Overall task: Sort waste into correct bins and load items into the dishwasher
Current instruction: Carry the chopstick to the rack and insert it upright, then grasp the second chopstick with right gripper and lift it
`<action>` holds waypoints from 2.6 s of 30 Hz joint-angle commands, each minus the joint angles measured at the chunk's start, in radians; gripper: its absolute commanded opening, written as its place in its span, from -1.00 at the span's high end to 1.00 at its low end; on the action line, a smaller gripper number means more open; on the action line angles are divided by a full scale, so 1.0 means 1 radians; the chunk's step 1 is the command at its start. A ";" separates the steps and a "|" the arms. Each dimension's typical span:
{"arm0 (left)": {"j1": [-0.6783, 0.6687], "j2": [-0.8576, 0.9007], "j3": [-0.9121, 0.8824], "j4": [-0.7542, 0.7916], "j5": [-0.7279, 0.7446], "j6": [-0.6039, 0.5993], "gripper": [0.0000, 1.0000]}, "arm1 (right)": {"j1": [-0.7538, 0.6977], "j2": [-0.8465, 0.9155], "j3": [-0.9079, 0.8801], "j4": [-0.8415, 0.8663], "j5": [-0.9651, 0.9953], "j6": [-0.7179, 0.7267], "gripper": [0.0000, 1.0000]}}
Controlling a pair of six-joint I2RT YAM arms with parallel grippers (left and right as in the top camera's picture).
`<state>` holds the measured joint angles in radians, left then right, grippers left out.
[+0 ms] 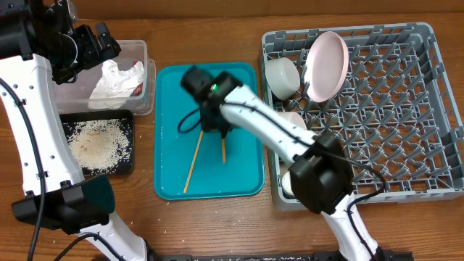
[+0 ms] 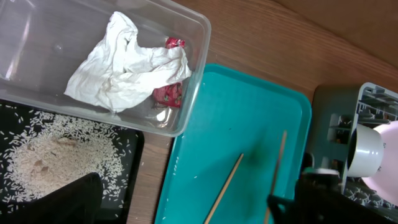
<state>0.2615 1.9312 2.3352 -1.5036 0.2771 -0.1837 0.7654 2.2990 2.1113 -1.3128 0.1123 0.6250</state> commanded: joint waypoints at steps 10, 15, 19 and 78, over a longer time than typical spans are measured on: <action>-0.007 -0.005 0.011 0.000 0.004 0.015 -0.99 | -0.203 -0.215 0.195 -0.382 0.142 -0.163 0.92; -0.007 -0.005 0.011 0.000 0.004 0.015 -1.00 | -0.284 -0.290 0.152 -0.381 0.112 -0.307 0.92; -0.007 -0.005 0.011 0.000 0.004 0.015 -1.00 | -0.342 -0.320 0.046 -0.381 0.113 -0.393 0.92; -0.013 -0.005 0.011 0.000 0.004 0.015 -1.00 | 0.096 0.176 -0.106 0.252 -0.073 0.186 0.92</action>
<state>0.2546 1.9312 2.3352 -1.5040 0.2771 -0.1837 0.8726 2.4084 2.0052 -1.0477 0.0574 0.8062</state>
